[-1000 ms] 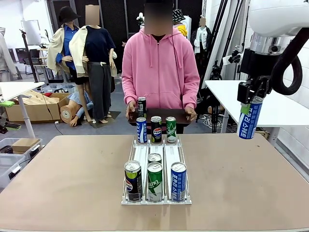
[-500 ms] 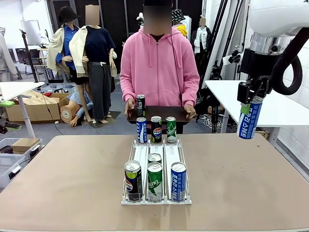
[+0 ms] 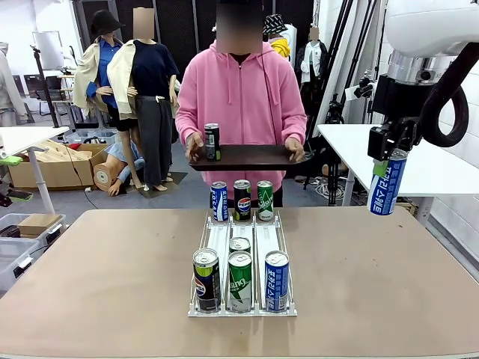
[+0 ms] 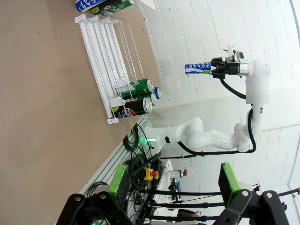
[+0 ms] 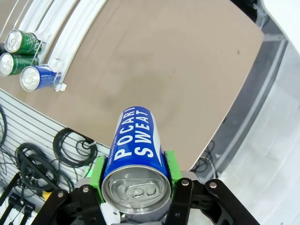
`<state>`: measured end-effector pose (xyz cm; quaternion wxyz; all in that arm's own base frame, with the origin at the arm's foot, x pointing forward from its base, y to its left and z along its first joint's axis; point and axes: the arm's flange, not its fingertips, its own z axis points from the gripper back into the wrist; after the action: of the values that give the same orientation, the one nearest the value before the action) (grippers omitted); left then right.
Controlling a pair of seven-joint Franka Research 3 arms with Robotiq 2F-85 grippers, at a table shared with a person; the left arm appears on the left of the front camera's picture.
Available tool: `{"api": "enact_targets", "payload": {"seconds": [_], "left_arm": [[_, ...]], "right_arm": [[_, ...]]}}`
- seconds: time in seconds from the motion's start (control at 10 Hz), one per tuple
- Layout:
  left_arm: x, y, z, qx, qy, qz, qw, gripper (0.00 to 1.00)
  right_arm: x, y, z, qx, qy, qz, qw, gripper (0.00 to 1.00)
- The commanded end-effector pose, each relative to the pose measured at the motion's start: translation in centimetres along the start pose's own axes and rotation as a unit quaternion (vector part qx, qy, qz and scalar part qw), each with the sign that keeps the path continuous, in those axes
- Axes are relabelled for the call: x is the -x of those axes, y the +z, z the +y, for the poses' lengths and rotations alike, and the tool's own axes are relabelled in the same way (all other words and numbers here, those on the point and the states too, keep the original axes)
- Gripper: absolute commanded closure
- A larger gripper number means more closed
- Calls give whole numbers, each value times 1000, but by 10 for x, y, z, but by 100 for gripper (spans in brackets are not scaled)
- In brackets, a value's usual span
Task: Retrieve and hand over the desired beverage to the person.
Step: Place the picked can on the Handle tray extended by the person.
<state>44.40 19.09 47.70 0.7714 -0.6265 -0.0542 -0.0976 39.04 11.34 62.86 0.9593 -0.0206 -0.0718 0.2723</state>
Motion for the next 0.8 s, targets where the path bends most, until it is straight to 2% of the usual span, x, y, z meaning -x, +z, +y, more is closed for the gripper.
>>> {"api": "enact_targets", "payload": {"seconds": [0.0,0.7], "left_arm": [[4,-3,-2,-7,0,-5,1000,0],[4,-3,-2,-7,0,-5,1000,0]], "right_arm": [[-3,4,0,2,-2,-4,1000,81],[-3,4,0,2,-2,-4,1000,81]]}}
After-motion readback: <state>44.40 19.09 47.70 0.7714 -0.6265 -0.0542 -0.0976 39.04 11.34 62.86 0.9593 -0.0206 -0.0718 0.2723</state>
